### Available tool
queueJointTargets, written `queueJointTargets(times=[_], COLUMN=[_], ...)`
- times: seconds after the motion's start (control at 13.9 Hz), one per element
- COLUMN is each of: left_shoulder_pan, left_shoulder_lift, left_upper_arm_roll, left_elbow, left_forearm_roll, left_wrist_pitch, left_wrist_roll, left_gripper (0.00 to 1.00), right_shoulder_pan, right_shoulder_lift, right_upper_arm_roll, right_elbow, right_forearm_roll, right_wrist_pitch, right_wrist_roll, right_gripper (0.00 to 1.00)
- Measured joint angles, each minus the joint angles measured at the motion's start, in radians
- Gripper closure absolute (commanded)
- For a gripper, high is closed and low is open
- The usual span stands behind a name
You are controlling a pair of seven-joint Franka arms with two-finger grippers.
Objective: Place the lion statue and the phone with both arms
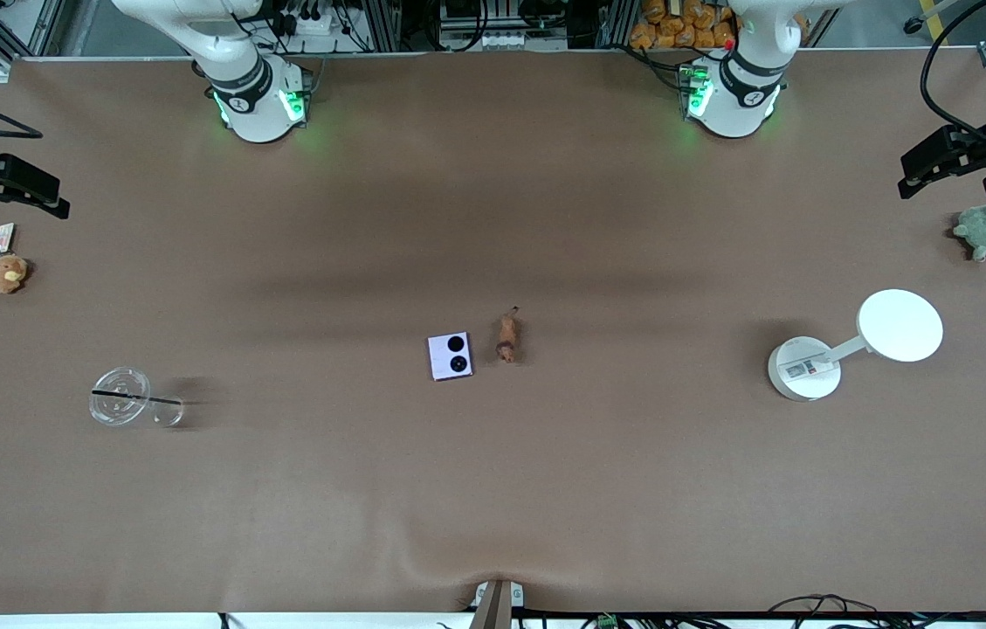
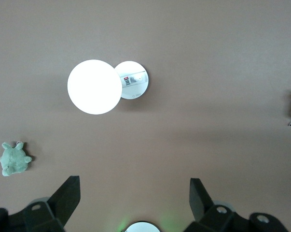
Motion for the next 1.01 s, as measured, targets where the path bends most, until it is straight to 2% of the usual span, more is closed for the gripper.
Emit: queueJointTargets(times=[1.01], left_shoulder_pan=[0.001], left_shoulder_lift=[0.002], left_upper_arm_roll=[0.002], left_elbow=[0.0], left_forearm_roll=[-0.001], left_wrist_pitch=[-0.022], left_wrist_roll=[-0.01], left_gripper=[0.0], right_shoulder_pan=[0.0], right_shoulder_lift=[0.0], right_upper_arm_roll=[0.0], right_elbow=[0.0], right_forearm_roll=[0.0], right_wrist_pitch=[0.0], right_wrist_roll=[0.0], right_gripper=[0.0])
